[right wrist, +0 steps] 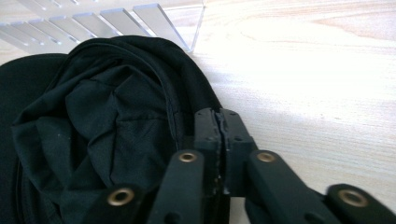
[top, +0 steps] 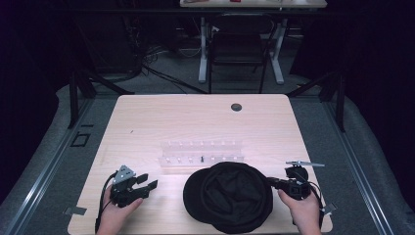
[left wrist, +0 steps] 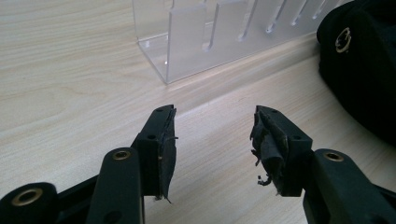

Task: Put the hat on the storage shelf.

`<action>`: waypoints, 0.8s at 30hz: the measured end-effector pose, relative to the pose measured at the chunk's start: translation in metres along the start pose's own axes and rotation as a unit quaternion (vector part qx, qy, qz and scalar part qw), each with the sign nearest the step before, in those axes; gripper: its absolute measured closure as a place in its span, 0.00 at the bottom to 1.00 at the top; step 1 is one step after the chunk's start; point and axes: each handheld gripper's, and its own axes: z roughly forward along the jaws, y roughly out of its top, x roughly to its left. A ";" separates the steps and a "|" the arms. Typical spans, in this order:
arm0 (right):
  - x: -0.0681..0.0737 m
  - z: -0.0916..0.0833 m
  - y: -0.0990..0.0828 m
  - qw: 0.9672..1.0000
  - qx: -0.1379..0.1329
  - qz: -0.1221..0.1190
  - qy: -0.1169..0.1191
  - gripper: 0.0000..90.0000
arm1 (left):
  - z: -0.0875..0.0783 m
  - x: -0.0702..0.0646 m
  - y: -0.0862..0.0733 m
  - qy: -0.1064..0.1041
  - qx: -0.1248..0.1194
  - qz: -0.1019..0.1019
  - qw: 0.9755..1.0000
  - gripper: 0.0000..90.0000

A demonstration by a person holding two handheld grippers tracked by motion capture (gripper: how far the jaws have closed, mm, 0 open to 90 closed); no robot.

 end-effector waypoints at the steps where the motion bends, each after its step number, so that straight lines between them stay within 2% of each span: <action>1: 0.001 -0.001 0.001 1.000 0.004 0.000 -0.003 0.93 | 0.000 0.000 0.000 0.000 0.000 0.000 1.000 0.55; 5: 0.003 -0.006 0.003 1.000 0.021 -0.010 -0.010 0.85 | 0.000 -0.001 0.000 0.000 -0.001 0.001 1.000 0.55; 10: 0.002 -0.009 -0.001 0.998 0.057 0.003 0.014 0.77 | 0.000 -0.001 0.000 -0.001 -0.001 -0.001 1.000 0.55; 12: 0.000 -0.010 -0.003 0.997 0.073 0.009 0.010 0.76 | 0.000 -0.001 0.000 -0.001 -0.002 -0.001 1.000 0.55; 14: -0.001 -0.009 -0.003 0.997 0.078 0.011 0.010 0.75 | 0.000 -0.001 0.000 -0.002 -0.002 -0.002 1.000 0.55; 18: -0.003 -0.010 -0.003 0.994 0.111 0.021 0.003 0.77 | 0.001 -0.002 -0.001 -0.003 0.000 -0.001 1.000 0.55; 22: -0.004 -0.008 0.000 0.989 0.136 0.048 0.010 0.80 | 0.001 -0.002 -0.001 -0.002 0.000 0.001 1.000 0.55; 24: -0.003 -0.007 0.004 0.988 0.147 0.048 0.007 0.80 | 0.001 -0.002 -0.001 0.000 0.002 0.002 1.000 0.54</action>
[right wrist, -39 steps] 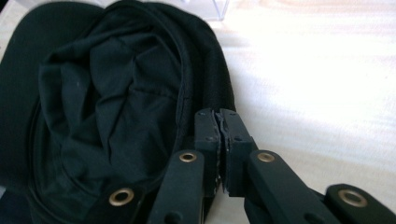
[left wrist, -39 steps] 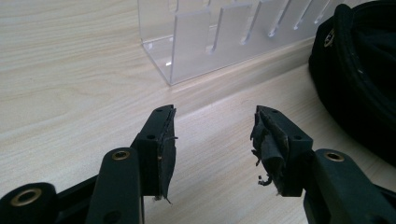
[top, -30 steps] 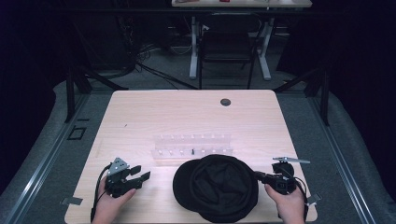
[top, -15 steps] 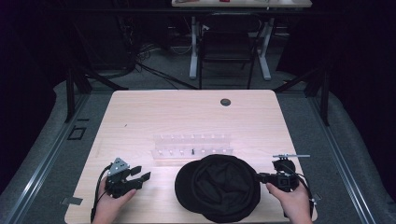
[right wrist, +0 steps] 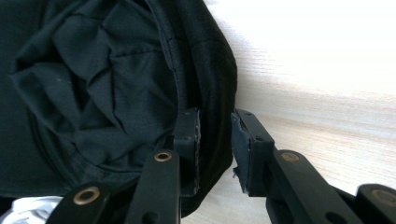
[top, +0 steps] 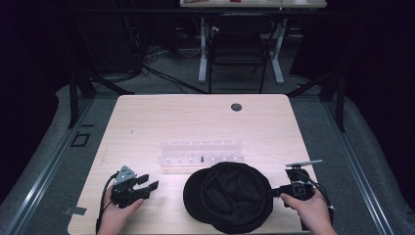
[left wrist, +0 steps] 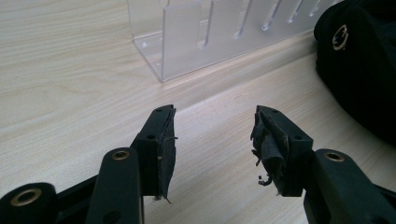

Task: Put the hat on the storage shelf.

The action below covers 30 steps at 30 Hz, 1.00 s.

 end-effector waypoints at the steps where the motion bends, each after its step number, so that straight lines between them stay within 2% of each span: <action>1: 0.001 0.000 0.002 1.000 0.010 -0.003 -0.007 0.80 | 0.000 0.000 0.000 -0.001 0.000 0.000 1.000 0.54; 4: 0.006 0.003 0.007 0.999 0.024 0.003 -0.023 0.78 | 0.000 0.000 0.000 -0.003 0.001 0.000 1.000 0.54; 7: 0.008 0.004 0.009 0.999 0.030 0.003 -0.031 0.78 | 0.000 -0.001 0.000 -0.004 0.003 0.001 1.000 0.54; 8: 0.010 0.006 0.010 0.998 0.039 -0.001 -0.052 0.81 | 0.000 -0.001 0.000 -0.005 0.002 0.001 1.000 0.54; 12: 0.015 0.010 0.012 0.997 0.047 0.005 -0.059 0.85 | 0.000 -0.001 0.000 -0.006 0.000 0.002 1.000 0.54; 14: 0.016 0.012 0.013 0.997 0.054 0.008 -0.060 0.88 | 0.000 -0.001 0.000 -0.007 0.000 0.002 1.000 0.54; 16: 0.017 0.014 0.013 0.997 0.050 0.007 -0.063 0.88 | 0.000 -0.001 0.000 -0.007 0.002 0.002 1.000 0.54; 17: 0.016 0.013 0.015 0.996 0.061 0.003 -0.061 0.88 | 0.000 -0.001 0.000 -0.007 0.002 0.002 1.000 0.54; 23: 0.014 0.014 0.019 0.996 0.078 0.012 -0.052 0.92 | 0.000 -0.001 0.000 -0.007 0.001 0.003 1.000 0.54; 26: 0.015 0.012 0.021 0.994 0.091 0.002 -0.056 0.94 | 0.001 -0.002 0.000 -0.007 0.003 0.004 1.000 0.54; 28: 0.017 0.012 0.022 0.995 0.083 0.003 -0.051 0.95 | 0.001 -0.002 0.000 -0.007 0.005 0.005 1.000 0.54; 30: 0.019 0.011 0.023 0.995 0.087 0.000 -0.057 0.92 | 0.001 -0.002 0.000 -0.006 0.002 0.004 1.000 0.54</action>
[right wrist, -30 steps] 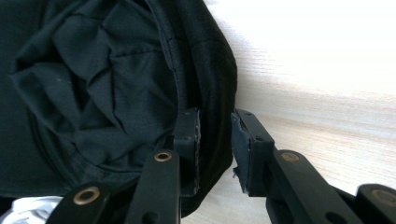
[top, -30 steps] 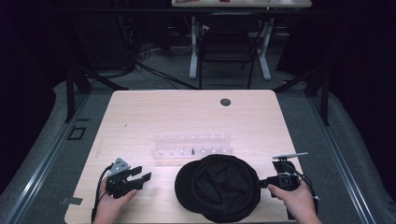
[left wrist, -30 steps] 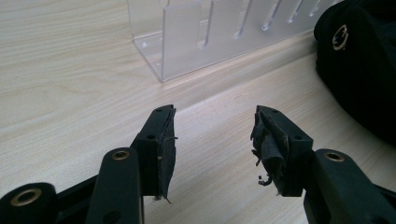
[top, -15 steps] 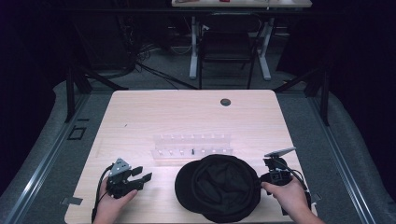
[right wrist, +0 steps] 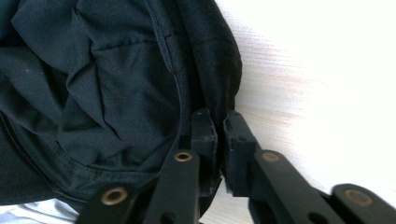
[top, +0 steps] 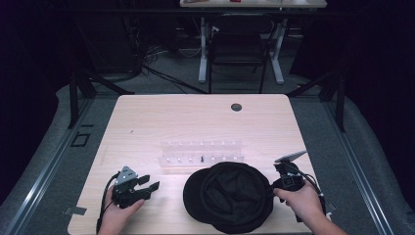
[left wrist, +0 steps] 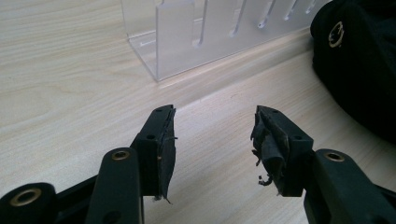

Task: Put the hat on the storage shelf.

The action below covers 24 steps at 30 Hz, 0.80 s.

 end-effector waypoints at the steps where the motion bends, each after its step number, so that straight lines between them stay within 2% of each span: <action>1: 0.001 0.000 0.001 1.000 0.002 0.001 -0.001 0.91 | 0.000 0.000 0.000 0.000 0.000 0.000 1.000 0.54; 2: 0.001 0.000 0.002 1.000 0.004 -0.005 -0.001 0.90 | 0.000 0.000 0.000 0.000 0.000 0.001 1.000 0.54; 5: 0.002 0.000 0.006 1.000 0.004 0.002 -0.003 0.90 | 0.000 0.000 0.000 0.000 0.000 0.001 1.000 0.54; 7: 0.000 0.000 0.008 1.000 0.013 -0.007 -0.002 0.90 | 0.000 0.000 0.000 0.000 0.000 0.001 1.000 0.54; 8: 0.001 0.002 0.008 1.000 0.006 0.002 -0.001 0.90 | -0.001 0.001 0.000 -0.001 0.004 0.001 1.000 0.54; 9: 0.002 0.003 0.009 1.000 0.009 -0.002 -0.002 0.92 | 0.000 0.001 0.000 -0.002 0.002 0.001 1.000 0.54; 10: 0.003 0.002 0.011 1.000 0.024 -0.007 -0.008 0.94 | -0.001 0.001 0.000 -0.002 0.002 0.001 1.000 0.54; 14: 0.004 0.000 0.012 0.999 0.030 -0.006 -0.009 0.97 | -0.001 0.001 0.000 -0.001 0.001 0.002 1.000 0.54; 15: 0.004 -0.001 0.013 0.999 0.033 -0.013 -0.010 0.97 | -0.001 0.001 0.000 -0.001 0.001 0.001 1.000 0.54; 18: 0.006 -0.004 0.013 0.999 0.029 -0.016 -0.005 0.98 | -0.001 0.001 0.000 -0.001 0.001 0.001 1.000 0.54; 19: 0.006 -0.008 0.014 0.999 0.040 -0.028 -0.006 0.98 | -0.001 0.001 0.000 -0.001 0.001 0.001 1.000 0.54; 21: 0.008 -0.009 0.013 1.000 0.025 -0.016 0.005 0.98 | -0.001 0.001 0.000 -0.001 0.001 0.001 1.000 0.54; 24: 0.011 -0.020 0.013 0.999 0.025 -0.021 0.014 0.98 | -0.001 0.000 0.000 0.000 0.004 0.001 1.000 0.54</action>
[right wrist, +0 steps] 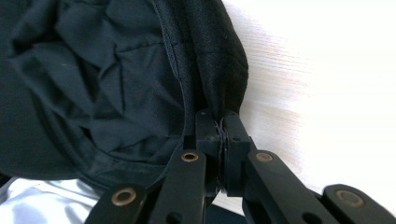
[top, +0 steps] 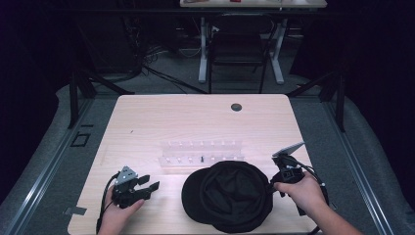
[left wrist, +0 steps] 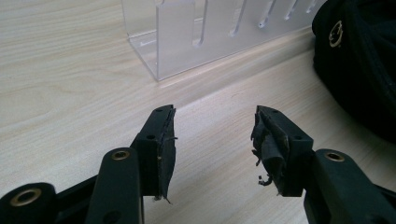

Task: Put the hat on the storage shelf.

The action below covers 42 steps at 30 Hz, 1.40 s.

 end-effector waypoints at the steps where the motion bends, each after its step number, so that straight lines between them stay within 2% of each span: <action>1: 0.001 -0.003 0.000 1.000 0.001 0.001 0.003 0.98 | 0.000 0.000 0.000 0.000 0.000 0.000 1.000 0.54; 4: 0.005 -0.007 0.000 1.000 -0.010 0.004 0.007 0.98 | 0.001 0.000 0.000 0.001 -0.004 0.000 1.000 0.54; 6: 0.008 -0.014 0.001 1.000 -0.001 -0.007 0.009 0.98 | 0.001 0.000 0.000 0.002 -0.001 0.001 1.000 0.54; 7: 0.011 -0.015 0.001 1.000 -0.008 -0.001 0.015 0.98 | 0.001 0.000 0.000 0.002 -0.003 0.000 1.000 0.54; 10: 0.015 -0.025 0.002 1.000 -0.001 -0.008 0.025 0.98 | 0.001 0.000 0.000 0.001 0.000 0.001 1.000 0.54; 11: 0.018 -0.027 0.002 0.999 -0.008 -0.004 0.032 0.98 | 0.000 0.000 0.000 0.000 0.002 0.001 1.000 0.54; 13: 0.021 -0.032 0.002 0.999 0.000 -0.018 0.037 0.98 | 0.001 0.000 0.000 0.000 0.001 0.001 1.000 0.54; 20: 0.038 -0.047 0.004 0.997 -0.022 -0.018 0.066 0.98 | 0.002 0.000 0.000 0.001 -0.001 0.001 1.000 0.54; 23: 0.042 -0.052 0.006 0.997 -0.015 -0.028 0.076 0.98 | 0.001 0.000 0.000 0.001 -0.001 0.001 1.000 0.54; 25: 0.045 -0.055 0.007 0.996 -0.018 -0.023 0.084 0.98 | 0.001 0.000 0.000 0.001 -0.003 0.001 1.000 0.54; 31: 0.057 -0.067 0.009 0.993 -0.030 -0.031 0.111 0.98 | 0.001 0.000 0.000 0.001 0.000 0.001 1.000 0.54; 35: 0.066 -0.077 0.010 0.990 -0.043 -0.037 0.133 0.98 | 0.001 0.000 0.000 0.001 -0.003 0.001 1.000 0.54; 42: 0.078 -0.086 0.010 0.985 -0.053 -0.037 0.161 0.98 | 0.000 0.000 0.000 0.000 0.001 0.000 1.000 0.54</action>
